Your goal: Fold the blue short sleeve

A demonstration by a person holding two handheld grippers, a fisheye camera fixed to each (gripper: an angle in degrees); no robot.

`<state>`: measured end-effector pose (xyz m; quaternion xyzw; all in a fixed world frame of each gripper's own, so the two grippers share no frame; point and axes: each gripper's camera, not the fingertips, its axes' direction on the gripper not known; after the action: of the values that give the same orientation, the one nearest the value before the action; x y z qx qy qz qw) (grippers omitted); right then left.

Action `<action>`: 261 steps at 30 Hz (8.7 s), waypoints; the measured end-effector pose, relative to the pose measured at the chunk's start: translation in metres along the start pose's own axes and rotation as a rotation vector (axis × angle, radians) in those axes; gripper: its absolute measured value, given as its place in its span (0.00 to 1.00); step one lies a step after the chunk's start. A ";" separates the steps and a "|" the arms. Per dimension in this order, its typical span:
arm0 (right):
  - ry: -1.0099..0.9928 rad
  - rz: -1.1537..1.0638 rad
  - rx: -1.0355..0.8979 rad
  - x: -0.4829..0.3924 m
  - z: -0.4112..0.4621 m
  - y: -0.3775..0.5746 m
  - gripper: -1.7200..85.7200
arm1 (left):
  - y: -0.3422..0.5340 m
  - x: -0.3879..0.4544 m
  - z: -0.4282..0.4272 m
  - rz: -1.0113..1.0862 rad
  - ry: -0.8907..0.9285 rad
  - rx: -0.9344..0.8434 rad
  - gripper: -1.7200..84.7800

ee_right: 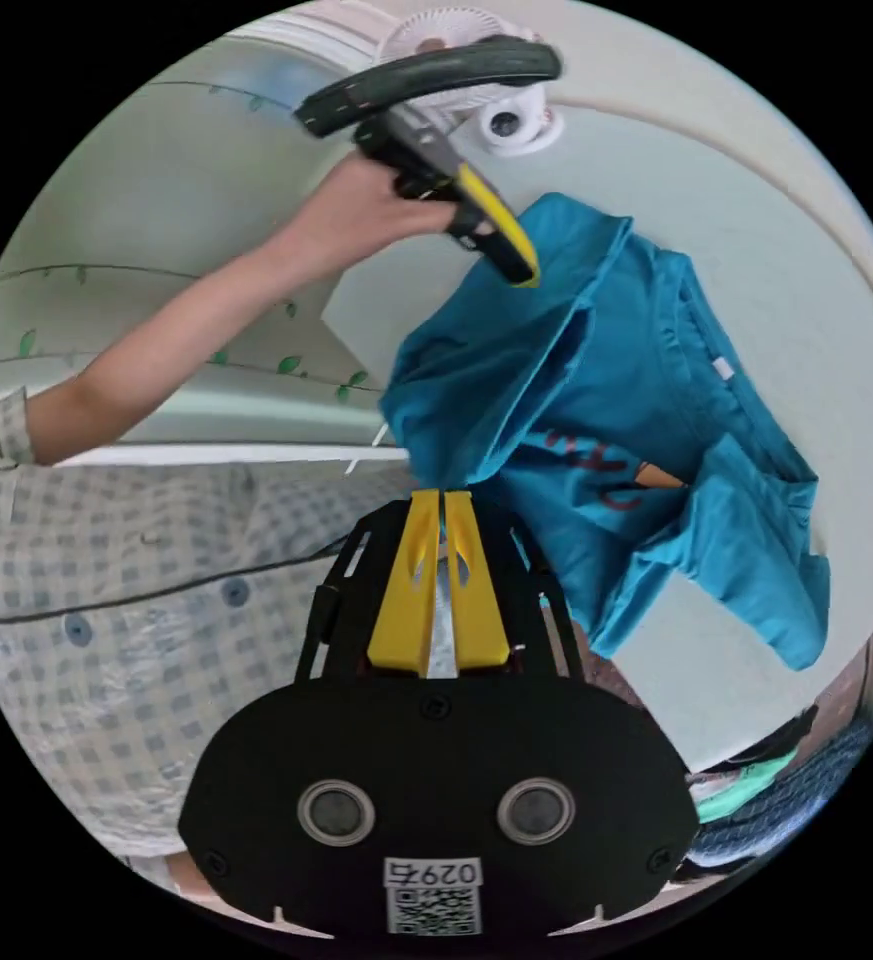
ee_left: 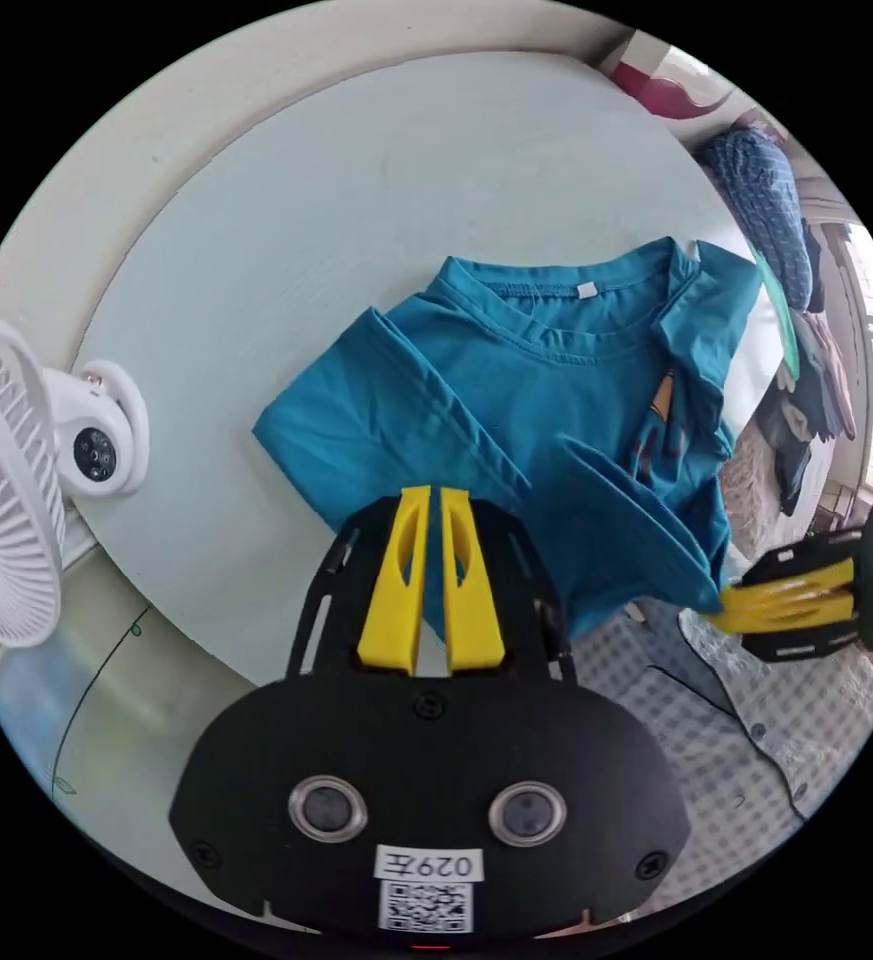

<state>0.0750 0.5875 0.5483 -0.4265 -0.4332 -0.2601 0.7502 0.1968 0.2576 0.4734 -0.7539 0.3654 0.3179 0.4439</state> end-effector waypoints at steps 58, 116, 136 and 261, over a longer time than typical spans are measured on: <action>0.514 0.571 0.139 0.349 -0.196 -0.013 0.01 | -0.053 -0.043 -0.038 -0.226 -0.128 0.061 0.01; 0.240 0.625 0.264 0.307 -0.272 0.204 0.01 | 0.331 -0.141 0.013 -0.746 0.304 0.510 0.01; 0.325 0.751 0.280 0.210 -0.197 0.201 0.01 | 0.302 -0.066 0.081 -0.174 0.146 0.150 0.01; -0.138 0.952 0.939 0.321 -0.529 0.572 0.07 | 0.211 -0.011 0.122 -0.357 0.086 0.021 0.01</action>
<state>0.8937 0.4094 0.4532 -0.2153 -0.3120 0.3431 0.8594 -0.0035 0.2994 0.3410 -0.8149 0.2477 0.1977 0.4854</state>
